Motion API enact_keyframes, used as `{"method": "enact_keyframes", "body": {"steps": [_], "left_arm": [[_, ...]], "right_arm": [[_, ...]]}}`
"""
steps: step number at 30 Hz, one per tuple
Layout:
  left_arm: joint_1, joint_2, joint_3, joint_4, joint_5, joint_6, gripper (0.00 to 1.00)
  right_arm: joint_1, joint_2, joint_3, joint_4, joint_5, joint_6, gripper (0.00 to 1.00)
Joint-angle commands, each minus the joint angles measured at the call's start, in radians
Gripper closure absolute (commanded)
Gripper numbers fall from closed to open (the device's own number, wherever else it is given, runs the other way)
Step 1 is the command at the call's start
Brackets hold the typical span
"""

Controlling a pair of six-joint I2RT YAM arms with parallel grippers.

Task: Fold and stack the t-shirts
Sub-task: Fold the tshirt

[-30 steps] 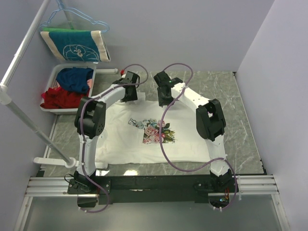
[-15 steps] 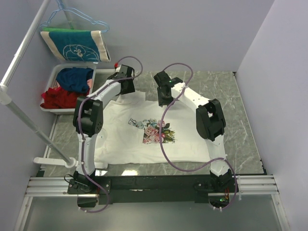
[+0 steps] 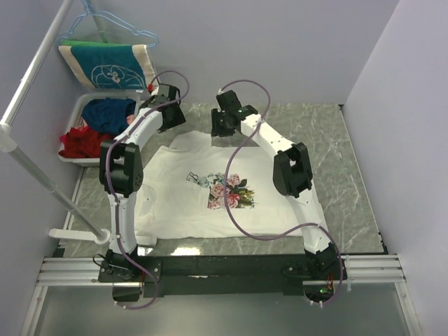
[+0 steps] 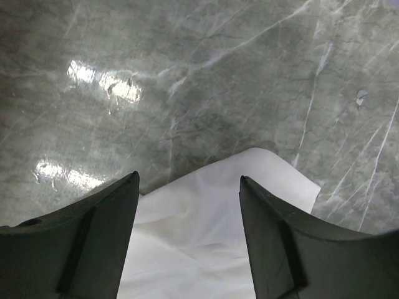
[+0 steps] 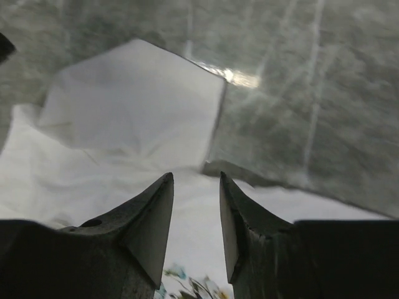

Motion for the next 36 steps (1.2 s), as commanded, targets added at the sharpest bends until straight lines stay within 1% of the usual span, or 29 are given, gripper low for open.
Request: {"method": "enact_keyframes", "body": {"steps": [1, 2, 5, 8, 11, 13, 14, 15, 17, 18, 20, 21, 22, 23, 25, 28, 31, 36], "left_arm": [[0.021, 0.014, 0.030, -0.040, 0.126, -0.029, 0.31], [0.022, 0.018, 0.033, -0.045, 0.133, -0.030, 0.31], [0.028, 0.022, 0.027, -0.054, 0.168, -0.035, 0.31], [0.032, 0.018, 0.001, -0.037, 0.191, -0.035, 0.31], [0.035, 0.016, -0.014, -0.036, 0.199, -0.035, 0.31], [0.035, 0.018, -0.022, -0.040, 0.196, -0.032, 0.31], [0.036, 0.018, -0.025, -0.037, 0.192, -0.032, 0.31], [0.038, 0.016, -0.033, -0.036, 0.192, -0.032, 0.31], [0.039, 0.016, -0.040, -0.026, 0.195, -0.032, 0.31], [0.039, 0.018, -0.042, -0.025, 0.196, -0.030, 0.31], [0.039, 0.024, -0.040, -0.020, 0.199, -0.028, 0.31], [0.039, 0.033, -0.036, -0.020, 0.202, -0.027, 0.32], [0.039, 0.037, -0.033, -0.020, 0.203, -0.027, 0.32], [0.039, 0.042, -0.030, -0.017, 0.206, -0.027, 0.32], [0.039, 0.057, -0.030, -0.010, 0.220, -0.025, 0.32], [0.039, 0.080, -0.026, 0.012, 0.255, -0.027, 0.33], [0.039, 0.111, -0.016, 0.026, 0.280, -0.030, 0.34], [0.035, 0.136, -0.003, 0.078, 0.281, -0.033, 0.36]], "right_arm": [[-0.013, 0.047, 0.003, 0.205, -0.229, 0.092, 0.58], [-0.013, 0.055, -0.020, 0.271, -0.259, 0.119, 0.59], [-0.018, 0.134, -0.011, 0.332, -0.384, 0.221, 0.61], [-0.018, 0.180, -0.023, 0.389, -0.457, 0.286, 0.63], [-0.018, 0.226, -0.003, 0.389, -0.477, 0.321, 0.64], [-0.020, 0.248, 0.040, 0.324, -0.472, 0.324, 0.67], [-0.021, 0.253, 0.043, 0.302, -0.449, 0.323, 0.72], [-0.021, 0.248, 0.040, 0.281, -0.431, 0.315, 0.73], [-0.024, 0.205, -0.001, 0.219, -0.379, 0.303, 0.76], [-0.026, 0.188, -0.021, 0.199, -0.315, 0.295, 0.77], [-0.038, 0.144, -0.061, 0.115, -0.239, 0.289, 0.77], [-0.043, 0.133, -0.072, 0.083, -0.160, 0.284, 0.78], [-0.049, 0.122, -0.080, 0.008, -0.123, 0.284, 0.80], [-0.059, 0.104, -0.089, -0.017, -0.098, 0.283, 0.84], [-0.069, 0.087, -0.115, -0.070, -0.048, 0.280, 0.86], [-0.072, 0.053, -0.162, -0.079, -0.024, 0.263, 0.88], [-0.072, 0.030, -0.201, -0.057, -0.043, 0.255, 0.88], [-0.070, 0.053, -0.179, -0.075, -0.086, 0.234, 0.89]]}}
